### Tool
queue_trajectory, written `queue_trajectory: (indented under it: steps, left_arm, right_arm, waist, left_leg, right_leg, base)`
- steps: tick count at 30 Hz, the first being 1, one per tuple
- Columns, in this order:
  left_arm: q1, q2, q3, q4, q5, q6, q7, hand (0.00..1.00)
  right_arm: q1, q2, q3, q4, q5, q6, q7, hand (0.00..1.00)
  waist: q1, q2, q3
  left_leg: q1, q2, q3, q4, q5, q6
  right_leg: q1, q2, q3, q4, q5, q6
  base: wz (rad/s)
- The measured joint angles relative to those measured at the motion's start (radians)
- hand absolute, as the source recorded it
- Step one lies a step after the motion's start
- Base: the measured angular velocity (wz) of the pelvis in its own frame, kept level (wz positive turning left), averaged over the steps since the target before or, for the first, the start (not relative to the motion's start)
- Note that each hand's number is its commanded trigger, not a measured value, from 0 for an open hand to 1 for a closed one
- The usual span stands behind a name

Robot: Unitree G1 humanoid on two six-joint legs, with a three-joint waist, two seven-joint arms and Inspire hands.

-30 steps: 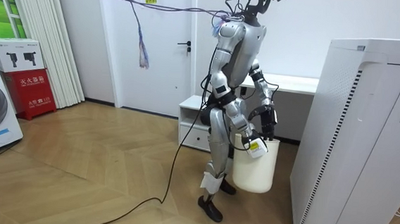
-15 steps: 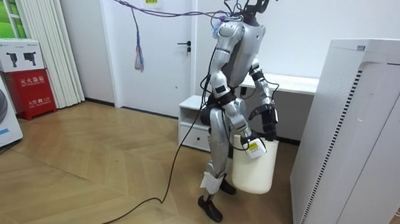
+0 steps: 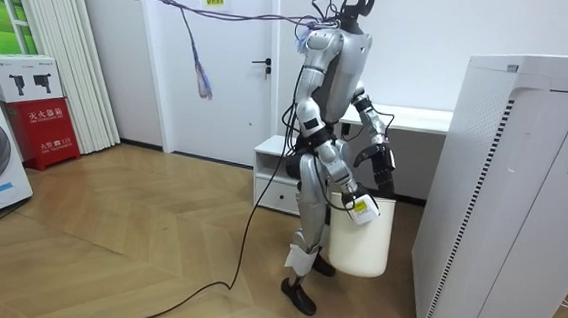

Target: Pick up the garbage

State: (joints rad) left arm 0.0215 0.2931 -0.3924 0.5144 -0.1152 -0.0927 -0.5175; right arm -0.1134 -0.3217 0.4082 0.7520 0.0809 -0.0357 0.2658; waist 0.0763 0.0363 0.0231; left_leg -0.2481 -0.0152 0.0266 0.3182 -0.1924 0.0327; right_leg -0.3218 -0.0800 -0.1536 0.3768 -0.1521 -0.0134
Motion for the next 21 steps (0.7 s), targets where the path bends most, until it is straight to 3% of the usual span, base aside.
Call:
queue_trajectory:
  steps: [5, 9, 13, 15, 19, 21]
  left_arm:
    - [0.033, 0.001, 0.006, 0.015, 0.001, 0.001, -0.004, 0.0]
    - [0.087, -0.002, 0.071, 0.02, 0.001, 0.005, -0.001, 0.0]
    - [0.145, -0.002, 0.118, 0.078, -0.001, 0.004, 0.017, 0.0]
    - [0.196, -0.004, 0.154, 0.124, -0.002, 0.003, 0.057, 0.0]
    - [0.256, -0.016, 0.252, 0.24, -0.039, -0.002, 0.119, 0.0]
    - [0.282, -0.039, 0.307, 0.296, -0.107, -0.005, 0.159, 0.0]
  right_arm:
    - [0.022, -0.001, 0.0, 0.0, 0.002, 0.0, -0.001, 1.0]
    - [0.067, 0.0, -0.006, 0.006, 0.006, 0.001, -0.001, 1.0]
    - [0.122, 0.004, -0.027, 0.061, 0.079, -0.007, -0.002, 1.0]
    - [0.18, 0.008, -0.083, 0.094, 0.133, -0.011, -0.004, 1.0]
    - [0.224, 0.031, -0.203, 0.213, 0.214, -0.029, -0.002, 1.0]
    - [0.247, 0.053, -0.28, 0.258, 0.27, -0.031, -0.014, 1.0]
  waist:
    - [0.005, -0.001, -0.0004]
    - [-0.001, -0.009, -0.0021]
    - [0.002, -0.024, -0.0135]
    - [-0.006, -0.031, -0.0224]
    - [-0.012, -0.034, -0.0251]
    - [-0.02, -0.034, -0.0254]
  left_leg:
    - [0.025, 0.001, -0.003, -0.011, 0.0, 0.0]
    - [0.077, -0.001, -0.005, -0.036, 0.0, 0.0]
    - [0.155, 0.003, -0.004, -0.08, 0.0, 0.0]
    - [0.199, 0.004, -0.012, -0.101, 0.0, 0.0]
    - [0.259, 0.006, -0.007, -0.135, 0.0, 0.0]
    - [0.275, 0.008, -0.005, -0.149, -0.001, 0.001]
  right_leg:
    - [0.029, 0.001, -0.007, -0.015, 0.0, 0.0]
    - [0.081, 0.0, -0.016, -0.035, -0.007, 0.005]
    - [0.156, 0.013, -0.02, -0.077, -0.007, 0.008]
    - [0.211, 0.016, -0.032, -0.108, -0.007, 0.011]
    - [0.27, 0.027, -0.027, -0.144, -0.005, 0.017]
    - [0.284, 0.03, -0.024, -0.157, -0.004, 0.02]
  base:
    - [0.01]
    - [0.01]
    - [0.01]
    - [0.15]
    - [0.01]
    - [0.0]
